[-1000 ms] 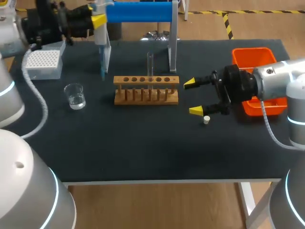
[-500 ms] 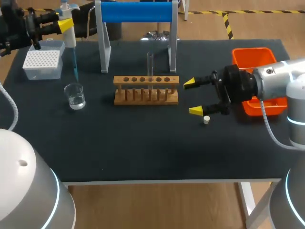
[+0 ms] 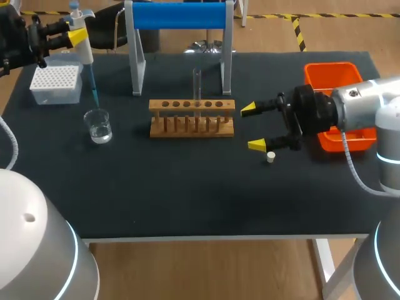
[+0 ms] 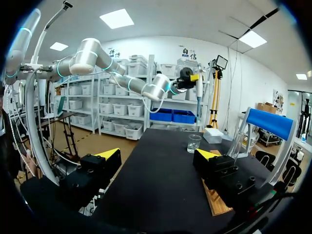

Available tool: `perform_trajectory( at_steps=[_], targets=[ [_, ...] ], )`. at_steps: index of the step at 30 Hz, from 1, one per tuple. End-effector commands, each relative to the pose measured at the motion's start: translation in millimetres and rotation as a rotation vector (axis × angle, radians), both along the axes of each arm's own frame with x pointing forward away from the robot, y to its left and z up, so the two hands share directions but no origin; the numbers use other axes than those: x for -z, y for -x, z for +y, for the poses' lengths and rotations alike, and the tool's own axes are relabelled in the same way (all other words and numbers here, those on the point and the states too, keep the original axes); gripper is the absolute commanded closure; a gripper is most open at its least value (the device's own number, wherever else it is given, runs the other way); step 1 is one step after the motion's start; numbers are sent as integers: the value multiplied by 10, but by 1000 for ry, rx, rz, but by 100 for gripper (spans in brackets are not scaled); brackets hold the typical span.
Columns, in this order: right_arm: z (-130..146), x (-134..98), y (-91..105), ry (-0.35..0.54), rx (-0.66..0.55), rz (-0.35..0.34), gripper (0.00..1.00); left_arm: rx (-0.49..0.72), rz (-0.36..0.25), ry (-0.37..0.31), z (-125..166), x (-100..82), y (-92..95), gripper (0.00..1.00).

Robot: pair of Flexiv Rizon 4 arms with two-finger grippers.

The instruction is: Invert the test tube, pick up the pipette, mount the tip to pipette, aspirate from beaker and dispense into the tube, eject the tip, return the pipette, and cap with the stopper.

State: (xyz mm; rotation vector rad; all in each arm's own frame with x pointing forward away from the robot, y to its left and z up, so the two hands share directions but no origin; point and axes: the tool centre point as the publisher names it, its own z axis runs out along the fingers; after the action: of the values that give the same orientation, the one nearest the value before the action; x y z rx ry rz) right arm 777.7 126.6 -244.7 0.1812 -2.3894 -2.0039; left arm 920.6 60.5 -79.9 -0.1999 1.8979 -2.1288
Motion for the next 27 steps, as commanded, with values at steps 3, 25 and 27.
perform_trajectory(
  at_steps=[3, 25, 27],
  targets=[
    [-9, -9, 7, 2, 0, 0, 0, 8, -1, 5, 37, 47, -24, 100],
    [-9, -9, 7, 2, 0, 0, 0, -2, 2, 9, 60, 82, 46, 100],
    [-9, -9, 7, 2, 0, 0, 0, -2, 2, 9, 60, 82, 46, 100]
  ],
)
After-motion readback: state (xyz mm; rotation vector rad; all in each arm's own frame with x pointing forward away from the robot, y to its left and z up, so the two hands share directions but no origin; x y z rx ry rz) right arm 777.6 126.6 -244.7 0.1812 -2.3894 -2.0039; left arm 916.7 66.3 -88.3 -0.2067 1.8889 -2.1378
